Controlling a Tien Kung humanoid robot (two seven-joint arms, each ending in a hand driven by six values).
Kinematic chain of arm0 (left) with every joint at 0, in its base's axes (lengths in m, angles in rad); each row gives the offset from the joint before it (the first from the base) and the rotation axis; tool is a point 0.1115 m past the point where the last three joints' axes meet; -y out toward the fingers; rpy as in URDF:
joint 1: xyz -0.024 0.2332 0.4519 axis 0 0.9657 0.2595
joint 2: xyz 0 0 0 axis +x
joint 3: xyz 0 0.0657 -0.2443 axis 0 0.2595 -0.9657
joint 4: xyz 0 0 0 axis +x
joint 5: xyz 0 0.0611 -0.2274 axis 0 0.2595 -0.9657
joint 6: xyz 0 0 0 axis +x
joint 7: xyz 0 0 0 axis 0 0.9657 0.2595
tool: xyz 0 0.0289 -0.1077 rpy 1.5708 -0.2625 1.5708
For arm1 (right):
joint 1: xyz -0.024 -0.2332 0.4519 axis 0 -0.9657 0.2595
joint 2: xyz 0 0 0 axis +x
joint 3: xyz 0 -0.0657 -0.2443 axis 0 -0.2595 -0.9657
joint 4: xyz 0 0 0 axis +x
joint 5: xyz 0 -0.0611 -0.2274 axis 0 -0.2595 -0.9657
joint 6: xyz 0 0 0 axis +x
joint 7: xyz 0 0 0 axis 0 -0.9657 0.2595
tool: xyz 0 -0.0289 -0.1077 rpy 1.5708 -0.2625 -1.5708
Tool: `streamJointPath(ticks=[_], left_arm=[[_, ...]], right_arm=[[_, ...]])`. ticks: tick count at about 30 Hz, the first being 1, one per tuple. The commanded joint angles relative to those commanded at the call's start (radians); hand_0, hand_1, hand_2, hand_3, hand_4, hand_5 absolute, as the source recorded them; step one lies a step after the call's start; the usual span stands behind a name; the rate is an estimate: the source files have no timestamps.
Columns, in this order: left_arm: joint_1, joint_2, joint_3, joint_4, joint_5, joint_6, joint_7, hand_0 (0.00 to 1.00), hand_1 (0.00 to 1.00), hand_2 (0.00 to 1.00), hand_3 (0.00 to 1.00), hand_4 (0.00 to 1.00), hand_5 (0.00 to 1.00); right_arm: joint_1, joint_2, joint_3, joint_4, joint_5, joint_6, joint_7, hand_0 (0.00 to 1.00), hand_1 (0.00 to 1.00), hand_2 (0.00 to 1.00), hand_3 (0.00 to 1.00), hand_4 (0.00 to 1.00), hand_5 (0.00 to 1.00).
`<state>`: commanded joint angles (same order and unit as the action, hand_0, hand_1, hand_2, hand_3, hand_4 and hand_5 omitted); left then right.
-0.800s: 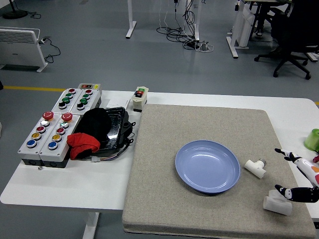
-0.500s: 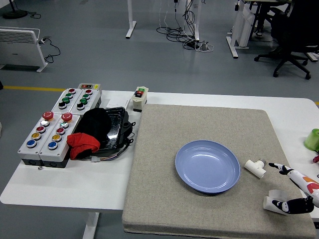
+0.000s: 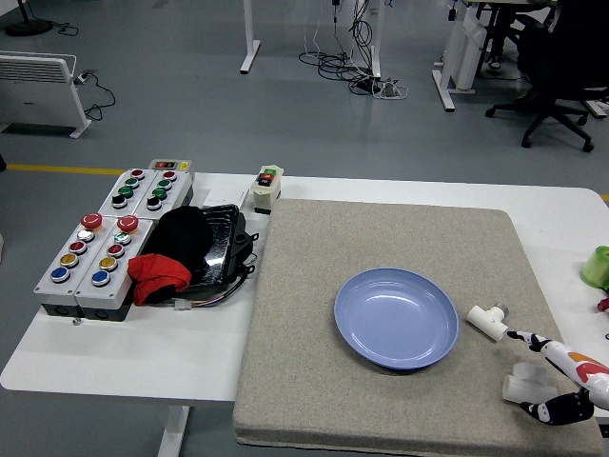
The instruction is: Pick pipe place plate twice
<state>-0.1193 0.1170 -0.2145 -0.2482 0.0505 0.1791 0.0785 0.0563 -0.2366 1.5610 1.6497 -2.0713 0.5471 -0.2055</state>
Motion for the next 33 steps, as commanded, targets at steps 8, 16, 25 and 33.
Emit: streamJointPath(ticks=[8, 16, 25, 33], left_arm=[[0.0, -0.001, -0.002, 0.0, 0.004, 0.0, 0.002, 0.622, 0.58, 0.504, 0.585, 0.27, 0.998], [0.003, -0.002, -0.008, 0.0, 0.013, 0.001, 0.007, 0.621, 0.582, 0.506, 0.585, 0.27, 0.998], [0.008, -0.004, -0.014, 0.0, 0.022, 0.001, 0.01, 0.622, 0.584, 0.51, 0.585, 0.268, 0.998], [0.01, -0.005, -0.017, -0.001, 0.027, 0.001, 0.012, 0.622, 0.585, 0.511, 0.586, 0.267, 0.998]], right_arm=[[0.006, 0.008, -0.006, -0.036, -0.037, 0.007, 0.006, 0.998, 0.96, 0.998, 0.998, 0.772, 0.165], [0.011, 0.013, -0.016, -0.058, -0.05, -0.023, 0.009, 0.963, 0.923, 0.998, 0.975, 0.742, 0.143], [0.011, 0.014, -0.013, -0.073, -0.059, -0.012, 0.0, 0.737, 0.73, 0.787, 0.821, 0.602, 0.016], [0.01, 0.015, -0.014, -0.074, -0.046, -0.008, -0.004, 0.631, 0.658, 0.701, 0.774, 0.587, 0.022]])
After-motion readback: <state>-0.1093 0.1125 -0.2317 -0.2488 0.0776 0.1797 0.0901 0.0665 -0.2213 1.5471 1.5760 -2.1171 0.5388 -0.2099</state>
